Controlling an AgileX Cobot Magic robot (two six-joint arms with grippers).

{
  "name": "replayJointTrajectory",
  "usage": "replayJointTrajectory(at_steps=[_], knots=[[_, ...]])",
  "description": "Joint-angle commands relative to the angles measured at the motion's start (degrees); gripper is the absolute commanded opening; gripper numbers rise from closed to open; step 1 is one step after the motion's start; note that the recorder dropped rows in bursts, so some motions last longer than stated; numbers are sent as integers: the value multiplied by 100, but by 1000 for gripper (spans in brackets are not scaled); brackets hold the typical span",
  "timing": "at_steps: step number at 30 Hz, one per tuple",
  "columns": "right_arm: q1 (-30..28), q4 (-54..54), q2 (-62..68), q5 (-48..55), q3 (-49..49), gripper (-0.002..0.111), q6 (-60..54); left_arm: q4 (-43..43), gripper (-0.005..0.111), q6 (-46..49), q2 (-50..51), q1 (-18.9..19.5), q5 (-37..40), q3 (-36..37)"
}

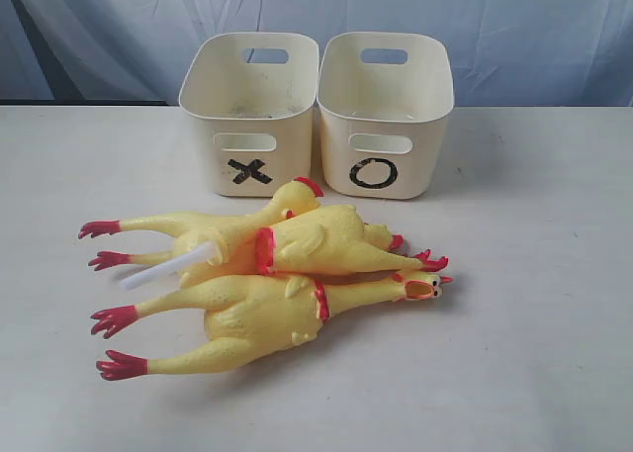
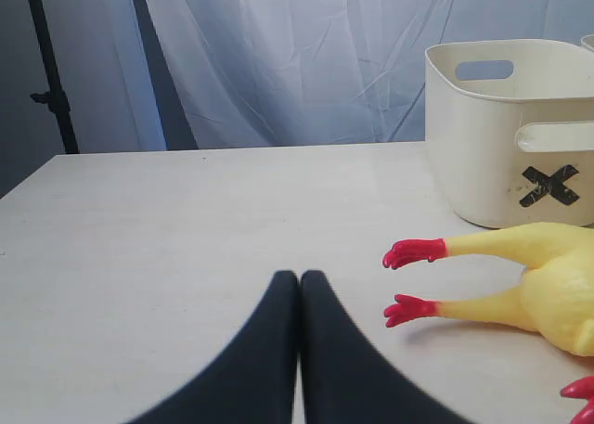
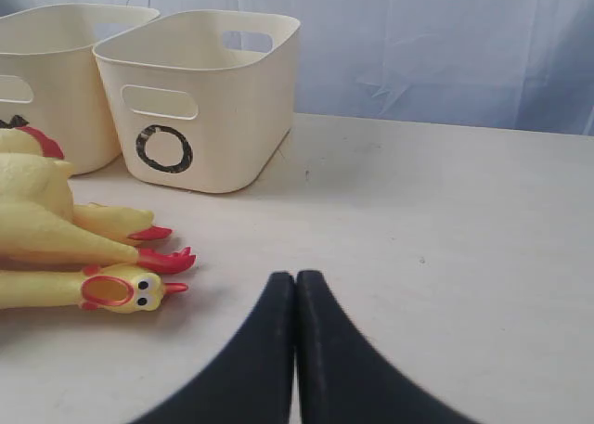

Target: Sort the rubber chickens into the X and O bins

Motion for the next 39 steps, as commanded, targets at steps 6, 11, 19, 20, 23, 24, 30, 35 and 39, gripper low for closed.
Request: replayJointTrajectory(at_steps=[6,11,19,20,23,24,30,35,39], knots=[[-12,34,-31,-40,12,0,-8,0,0,-24,-28,-15,-63,9],[-12,93,-31,-40,12,0,-8,0,0,-24,-28,-15,-63,9],[-12,93,-31,-40,12,0,-8,0,0,-24,-28,-15,-63,9],[-12,93,-31,-40,12,0,-8,0,0,-24,-28,-15,-63,9],[-12,93,-31,-40,12,0,-8,0,0,-24,-28,-15,-63,9],[-12,93,-31,-40,12,0,-8,0,0,-24,-28,-15,-63,9],[-12,102,-31,-40,12,0,-8,0,0,-24,-28,-15,-63,9],[-12,102,-31,-40,12,0,-8,0,0,-24,-28,-15,-63,9],[-12,102,-31,-40,12,0,-8,0,0,-24,-28,-15,-63,9]])
